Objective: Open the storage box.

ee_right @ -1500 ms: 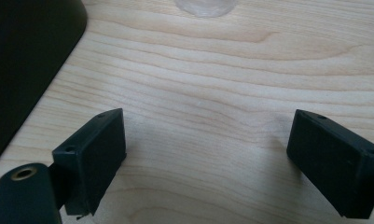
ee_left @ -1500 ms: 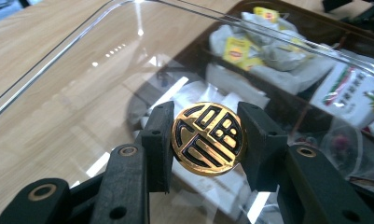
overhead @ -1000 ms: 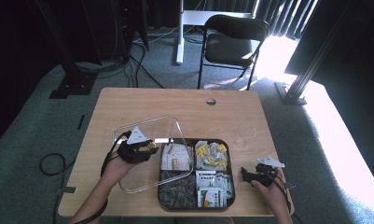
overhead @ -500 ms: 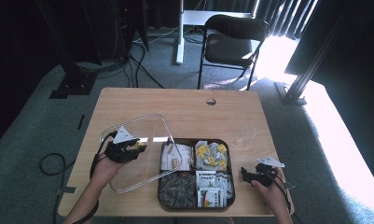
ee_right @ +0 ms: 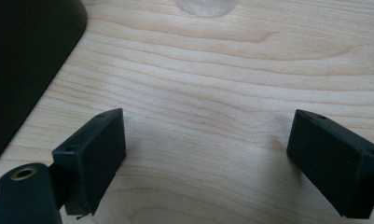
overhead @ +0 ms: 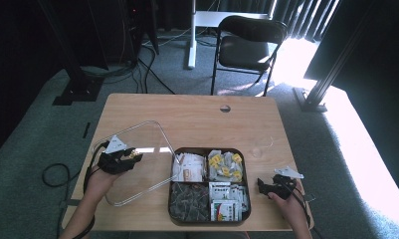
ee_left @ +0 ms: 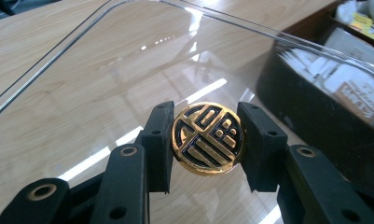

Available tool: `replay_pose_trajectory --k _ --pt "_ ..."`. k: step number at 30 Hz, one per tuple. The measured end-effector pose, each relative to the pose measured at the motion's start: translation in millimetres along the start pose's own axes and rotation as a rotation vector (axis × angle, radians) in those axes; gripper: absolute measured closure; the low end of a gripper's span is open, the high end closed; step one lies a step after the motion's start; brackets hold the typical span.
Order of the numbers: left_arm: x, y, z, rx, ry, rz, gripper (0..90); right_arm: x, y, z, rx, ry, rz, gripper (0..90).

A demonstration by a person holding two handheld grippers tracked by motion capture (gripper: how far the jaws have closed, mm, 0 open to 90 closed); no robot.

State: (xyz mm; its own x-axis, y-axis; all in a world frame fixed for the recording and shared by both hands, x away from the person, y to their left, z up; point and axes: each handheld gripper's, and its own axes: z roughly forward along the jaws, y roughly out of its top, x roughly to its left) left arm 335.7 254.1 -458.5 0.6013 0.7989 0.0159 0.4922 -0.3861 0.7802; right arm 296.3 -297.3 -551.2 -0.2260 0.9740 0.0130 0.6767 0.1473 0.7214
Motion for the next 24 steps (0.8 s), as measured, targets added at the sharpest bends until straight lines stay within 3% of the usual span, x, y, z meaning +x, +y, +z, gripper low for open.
replay_pose_trajectory --k 12,19,24 --pt "24.7 -25.5 -11.0 -0.037 0.092 -0.103 59.0 0.0 0.0 0.0 0.000 0.000 0.000 10.9" --pt "26.9 -36.8 -1.2 -0.036 0.151 -0.131 59.0 0.0 0.0 0.0 0.000 0.000 0.000 10.9" --pt "30.1 -41.5 11.0 -0.027 0.172 -0.162 59.0 0.0 0.0 0.0 0.000 0.000 0.000 10.9"
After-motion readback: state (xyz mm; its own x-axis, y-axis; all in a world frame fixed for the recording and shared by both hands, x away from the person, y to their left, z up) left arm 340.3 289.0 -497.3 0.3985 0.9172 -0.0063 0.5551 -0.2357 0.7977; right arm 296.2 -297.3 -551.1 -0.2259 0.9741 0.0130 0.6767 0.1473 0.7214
